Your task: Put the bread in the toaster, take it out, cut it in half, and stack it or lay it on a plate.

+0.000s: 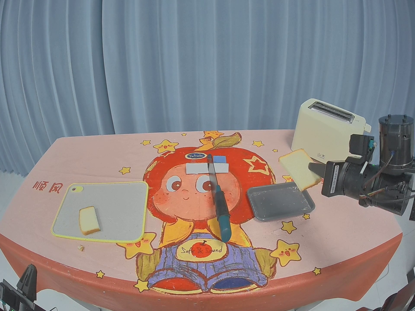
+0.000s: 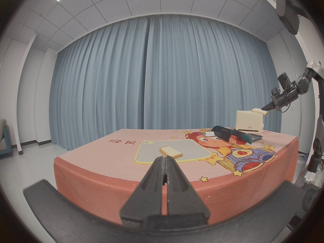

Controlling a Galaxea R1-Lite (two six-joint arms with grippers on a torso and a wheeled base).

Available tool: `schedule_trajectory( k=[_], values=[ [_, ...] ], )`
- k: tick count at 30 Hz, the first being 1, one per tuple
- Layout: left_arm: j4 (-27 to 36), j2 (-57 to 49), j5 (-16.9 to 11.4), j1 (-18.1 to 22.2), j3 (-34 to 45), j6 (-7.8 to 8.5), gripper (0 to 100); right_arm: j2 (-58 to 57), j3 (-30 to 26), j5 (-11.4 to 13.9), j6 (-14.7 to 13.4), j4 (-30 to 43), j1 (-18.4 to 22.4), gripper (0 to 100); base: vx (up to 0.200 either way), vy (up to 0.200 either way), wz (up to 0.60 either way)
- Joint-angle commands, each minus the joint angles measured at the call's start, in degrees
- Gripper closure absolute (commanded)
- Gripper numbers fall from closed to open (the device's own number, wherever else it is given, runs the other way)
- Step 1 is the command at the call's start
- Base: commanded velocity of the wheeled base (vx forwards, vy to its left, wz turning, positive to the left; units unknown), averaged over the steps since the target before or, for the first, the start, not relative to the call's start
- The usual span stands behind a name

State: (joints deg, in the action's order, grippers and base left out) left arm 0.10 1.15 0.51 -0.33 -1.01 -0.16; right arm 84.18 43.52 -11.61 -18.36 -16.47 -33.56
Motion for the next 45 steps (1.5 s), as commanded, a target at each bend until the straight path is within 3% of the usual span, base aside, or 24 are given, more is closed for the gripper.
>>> schedule_trajectory(
  k=[1,9,45],
  values=[
    [0.0,0.1,0.0,0.0,1.0,-0.02,100,3.4,0.2,0.0,0.0,-1.6,1.9,100,0.0,0.0,0.0],
    [0.0,0.1,0.0,0.0,1.0,-0.02,100,7.3,-1.2,0.4,0.1,-7.3,2.4,100,0.0,0.0,0.0],
    [0.0,0.1,0.0,0.0,1.0,-0.02,100,11.3,-1.4,0.4,0.0,-7.6,2.5,100,0.0,0.0,0.0]
  ],
)
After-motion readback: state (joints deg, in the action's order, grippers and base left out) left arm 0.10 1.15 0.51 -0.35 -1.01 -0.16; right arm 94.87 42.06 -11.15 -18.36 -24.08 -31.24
